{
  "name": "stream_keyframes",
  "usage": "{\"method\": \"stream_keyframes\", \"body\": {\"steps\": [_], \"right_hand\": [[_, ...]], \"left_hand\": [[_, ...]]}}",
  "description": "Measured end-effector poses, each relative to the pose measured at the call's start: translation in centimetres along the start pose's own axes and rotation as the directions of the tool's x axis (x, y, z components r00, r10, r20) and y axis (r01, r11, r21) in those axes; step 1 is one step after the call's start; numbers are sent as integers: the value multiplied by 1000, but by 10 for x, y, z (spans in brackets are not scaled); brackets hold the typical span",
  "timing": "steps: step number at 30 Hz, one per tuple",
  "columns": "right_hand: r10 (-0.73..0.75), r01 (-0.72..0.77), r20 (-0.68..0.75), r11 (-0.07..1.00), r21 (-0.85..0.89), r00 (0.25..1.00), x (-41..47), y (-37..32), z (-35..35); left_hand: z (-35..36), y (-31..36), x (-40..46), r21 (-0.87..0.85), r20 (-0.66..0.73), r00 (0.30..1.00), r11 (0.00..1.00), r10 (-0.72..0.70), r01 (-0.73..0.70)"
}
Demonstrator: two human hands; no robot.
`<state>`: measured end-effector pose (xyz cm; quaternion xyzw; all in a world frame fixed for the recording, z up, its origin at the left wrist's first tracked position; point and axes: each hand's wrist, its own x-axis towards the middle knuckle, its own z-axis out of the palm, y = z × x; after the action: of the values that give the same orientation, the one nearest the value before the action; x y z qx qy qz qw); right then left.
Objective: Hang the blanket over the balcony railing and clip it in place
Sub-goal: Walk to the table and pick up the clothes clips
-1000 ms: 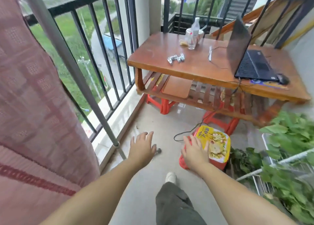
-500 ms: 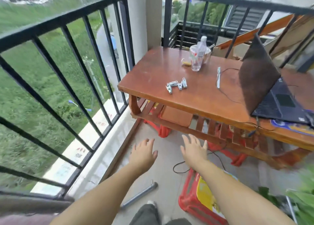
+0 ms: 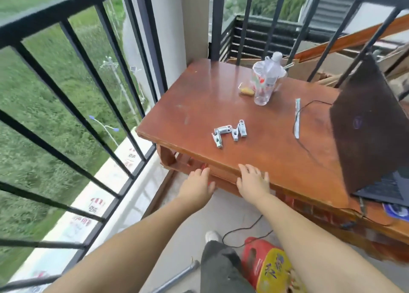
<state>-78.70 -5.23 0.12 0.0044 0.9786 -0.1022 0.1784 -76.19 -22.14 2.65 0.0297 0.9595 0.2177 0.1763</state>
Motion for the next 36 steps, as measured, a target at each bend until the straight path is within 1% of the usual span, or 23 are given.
{"method": "stream_keyframes", "body": {"steps": [3, 6, 8, 11, 14, 16, 18, 19, 22, 24, 25, 26, 27, 28, 29, 30, 31, 32, 33, 35, 36], "right_hand": [[-104, 105, 10, 994, -25, 994, 66, -5, -18], [-178, 178, 4, 982, -56, 984, 126, -8, -34], [-213, 212, -17, 975, -60, 977, 163, -8, -39], [-251, 249, -24, 967, -56, 968, 209, -8, -37], [-320, 320, 16, 938, -131, 947, 230, -7, -29], [-358, 357, 30, 913, -199, 933, 238, -4, -22], [-390, 383, 11, 897, -221, 921, 241, -1, -19], [-406, 395, -2, 891, -224, 914, 242, -1, -19], [-401, 384, -62, 904, -188, 914, 244, -2, -25], [-373, 365, -112, 927, -84, 921, 241, -9, -33], [-353, 357, -120, 934, 12, 928, 236, -14, -38], [-327, 340, -105, 928, 151, 939, 230, -20, -43], [-307, 311, -63, 901, 304, 950, 222, -28, -48], [-310, 283, -12, 852, 440, 951, 211, -37, -54], [-332, 262, 31, 794, 548, 943, 201, -46, -58], [-365, 239, 70, 730, 640, 928, 188, -58, -61], [-405, 211, 111, 667, 714, 907, 174, -71, -63], [-443, 176, 155, 618, 766, 883, 161, -84, -63], [-472, 128, 205, 581, 803, 857, 146, -97, -64], [-568, 51, 299, 518, 854, 766, 113, -135, -64], [-603, 11, 331, 490, 871, 726, 104, -147, -63]], "left_hand": [[-8, 15, 60, -128, 0, 992, 984, -124, 123], [-15, 28, 115, -181, 21, 975, 959, -219, 219], [-17, 31, 147, -198, 3, 967, 947, -256, 251], [-12, 29, 186, -198, -34, 948, 931, -318, 305], [-2, 23, 204, -164, 7, 922, 909, -388, 384], [8, 17, 211, -103, 33, 922, 916, -387, 388], [13, 10, 214, -61, 33, 931, 929, -363, 364], [14, 8, 215, -66, 27, 936, 933, -352, 353], [14, 4, 214, -120, -11, 931, 925, -364, 361], [13, 3, 209, -147, -33, 915, 907, -403, 395], [14, 1, 207, -199, -49, 902, 889, -429, 412], [10, 2, 201, -288, -50, 879, 850, -473, 441], [5, 2, 194, -411, -52, 853, 790, -519, 455], [-2, 3, 184, -543, -15, 828, 700, -561, 464], [-9, 2, 173, -685, 25, 808, 579, -588, 443], [-18, 0, 157, -816, 93, 799, 415, -594, 402], [-27, -5, 139, -906, 137, 799, 253, -586, 340], [-36, -14, 120, -949, 148, 792, 140, -592, 282], [-45, -22, 98, -972, 146, 782, 61, -605, 228], [-67, -44, 45, -994, 97, 736, -28, -670, 106], [-75, -51, 28, -995, 94, 733, -51, -673, 80]]}}
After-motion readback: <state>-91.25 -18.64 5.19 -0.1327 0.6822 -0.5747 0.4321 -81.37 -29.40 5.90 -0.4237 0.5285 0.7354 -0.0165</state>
